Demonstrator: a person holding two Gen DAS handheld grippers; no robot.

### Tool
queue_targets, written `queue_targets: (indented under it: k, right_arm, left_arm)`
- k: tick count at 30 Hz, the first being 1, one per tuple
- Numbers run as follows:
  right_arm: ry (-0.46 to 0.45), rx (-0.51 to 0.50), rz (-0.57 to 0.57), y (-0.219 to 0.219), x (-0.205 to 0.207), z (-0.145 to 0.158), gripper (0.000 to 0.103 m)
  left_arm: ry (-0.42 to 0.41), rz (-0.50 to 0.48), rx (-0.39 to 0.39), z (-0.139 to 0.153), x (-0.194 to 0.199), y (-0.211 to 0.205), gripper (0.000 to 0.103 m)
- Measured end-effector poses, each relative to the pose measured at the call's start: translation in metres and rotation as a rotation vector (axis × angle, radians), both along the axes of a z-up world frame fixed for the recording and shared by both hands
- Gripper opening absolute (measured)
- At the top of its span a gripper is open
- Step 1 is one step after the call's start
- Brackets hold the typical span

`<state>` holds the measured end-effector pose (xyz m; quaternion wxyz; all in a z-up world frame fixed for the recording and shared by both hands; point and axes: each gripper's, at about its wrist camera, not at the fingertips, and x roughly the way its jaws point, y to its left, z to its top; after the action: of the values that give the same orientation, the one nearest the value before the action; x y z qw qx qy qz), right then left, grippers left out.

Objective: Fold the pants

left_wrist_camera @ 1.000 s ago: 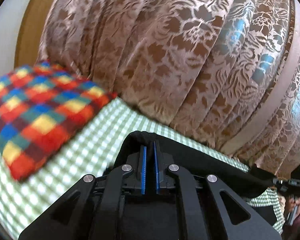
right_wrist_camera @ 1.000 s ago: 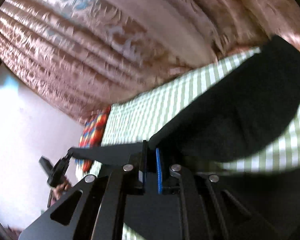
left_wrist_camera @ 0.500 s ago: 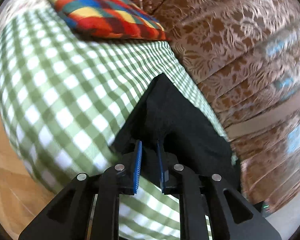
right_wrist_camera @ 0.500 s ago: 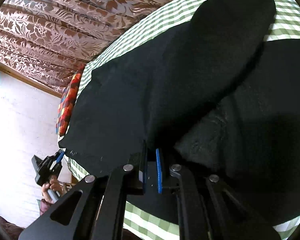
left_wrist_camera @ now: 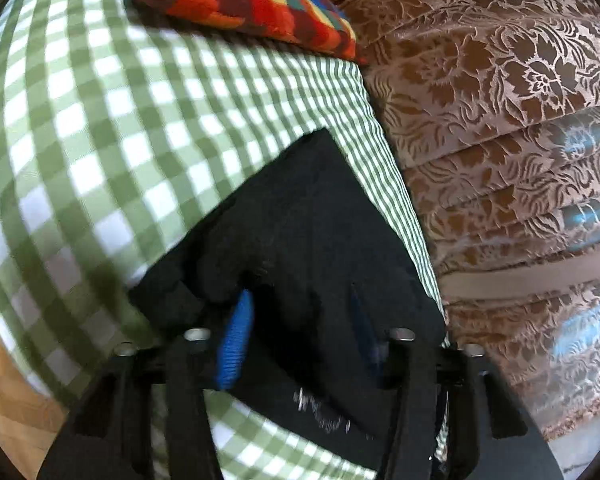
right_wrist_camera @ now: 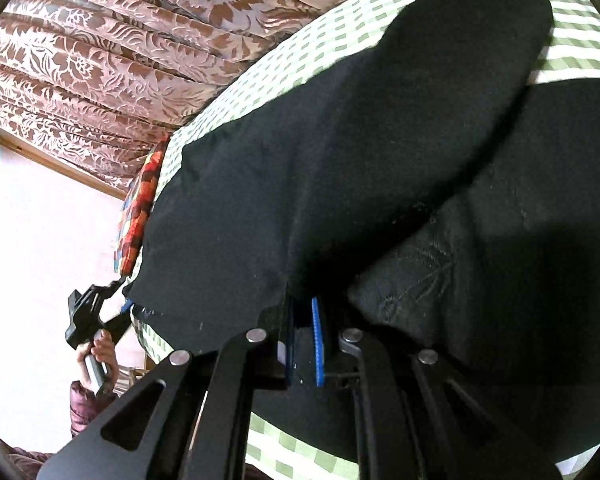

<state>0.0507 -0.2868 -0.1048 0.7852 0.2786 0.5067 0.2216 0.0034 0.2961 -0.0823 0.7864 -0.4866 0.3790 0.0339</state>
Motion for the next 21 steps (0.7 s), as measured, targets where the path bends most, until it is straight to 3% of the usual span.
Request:
queue_targets:
  k: [2,5,7,10,14,17,21]
  right_arm:
    - [-0.016,0.005,0.001,0.0,0.001,0.007,0.006]
    - [-0.07,0.009,0.011,-0.002,-0.006,0.028,0.006]
    - [-0.098,0.0,0.016,-0.006,-0.017,0.038,0.006]
    - [-0.091,0.0,0.025,-0.009,-0.035,0.038,0.006]
    - [-0.056,-0.055,0.058,0.001,-0.048,0.021,0.006]
    - [-0.029,-0.069,0.043,0.001,-0.047,0.009,0.005]
    - [-0.069,-0.084,0.046,0.004,-0.05,0.023,0.005]
  left_arm:
    - [-0.028,-0.013,0.058,0.014,0.011,-0.002,0.006]
    - [-0.189,-0.076,0.122,0.048,0.016,-0.008,0.005]
    - [-0.256,-0.115,0.148,0.062,0.01,-0.01,0.005]
    - [-0.221,-0.135,0.167,0.047,-0.007,-0.005,0.005]
    - [-0.098,-0.118,0.134,0.004,-0.023,0.002,0.005]
    - [-0.096,-0.108,0.112,-0.006,-0.031,0.001,0.005]
    - [-0.113,-0.11,0.109,-0.002,-0.036,0.001,0.005]
